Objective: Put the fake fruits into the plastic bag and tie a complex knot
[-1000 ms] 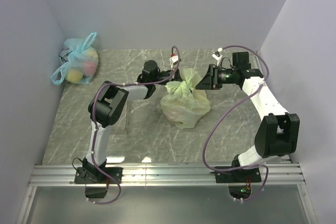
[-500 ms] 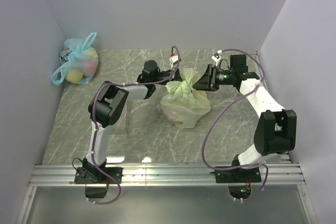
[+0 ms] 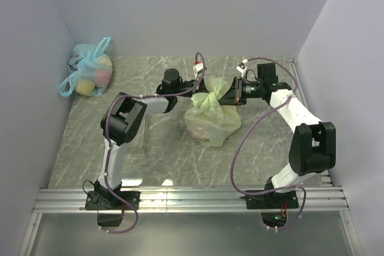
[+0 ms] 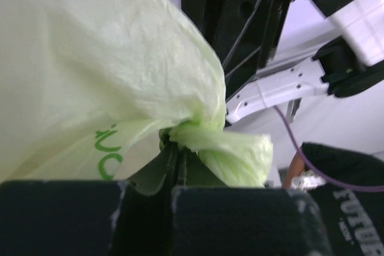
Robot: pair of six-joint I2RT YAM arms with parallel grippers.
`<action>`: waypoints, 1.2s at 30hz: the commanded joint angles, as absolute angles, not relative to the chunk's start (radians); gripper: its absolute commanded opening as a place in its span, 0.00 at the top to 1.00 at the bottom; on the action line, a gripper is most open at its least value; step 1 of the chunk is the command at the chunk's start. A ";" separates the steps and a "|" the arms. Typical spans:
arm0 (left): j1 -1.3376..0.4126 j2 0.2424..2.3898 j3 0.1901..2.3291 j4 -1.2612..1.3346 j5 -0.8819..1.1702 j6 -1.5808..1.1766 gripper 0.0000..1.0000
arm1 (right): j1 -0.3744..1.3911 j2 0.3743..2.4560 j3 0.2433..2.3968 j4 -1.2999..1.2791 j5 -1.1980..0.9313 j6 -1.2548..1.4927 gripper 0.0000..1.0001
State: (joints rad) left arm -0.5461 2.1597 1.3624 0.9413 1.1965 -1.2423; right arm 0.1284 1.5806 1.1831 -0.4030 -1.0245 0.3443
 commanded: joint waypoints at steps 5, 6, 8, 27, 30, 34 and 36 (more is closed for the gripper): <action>-0.548 2.128 1.361 0.970 1.193 -1.197 1.00 | 0.127 1.582 1.203 -0.385 -1.057 0.339 1.00; -0.548 2.123 1.358 0.965 1.192 -1.190 1.00 | 0.127 1.575 1.201 -0.379 -1.060 0.341 1.00; -0.548 2.121 1.351 0.950 1.193 -1.178 1.00 | 0.126 1.566 1.200 -0.371 -1.066 0.337 1.00; -0.318 1.942 1.546 -0.266 1.146 -0.333 0.43 | 0.124 1.503 1.226 -0.465 -0.939 0.125 1.00; -0.308 1.948 1.721 -0.607 1.111 -0.123 0.29 | 0.126 1.514 1.239 -0.500 -0.933 0.088 1.00; -0.310 1.971 1.873 -0.820 1.117 -0.043 0.15 | 0.130 1.517 1.250 -0.509 -0.925 0.064 1.00; -0.316 1.964 1.882 -0.857 1.108 -0.029 0.14 | 0.132 1.516 1.255 -0.505 -0.922 0.063 1.00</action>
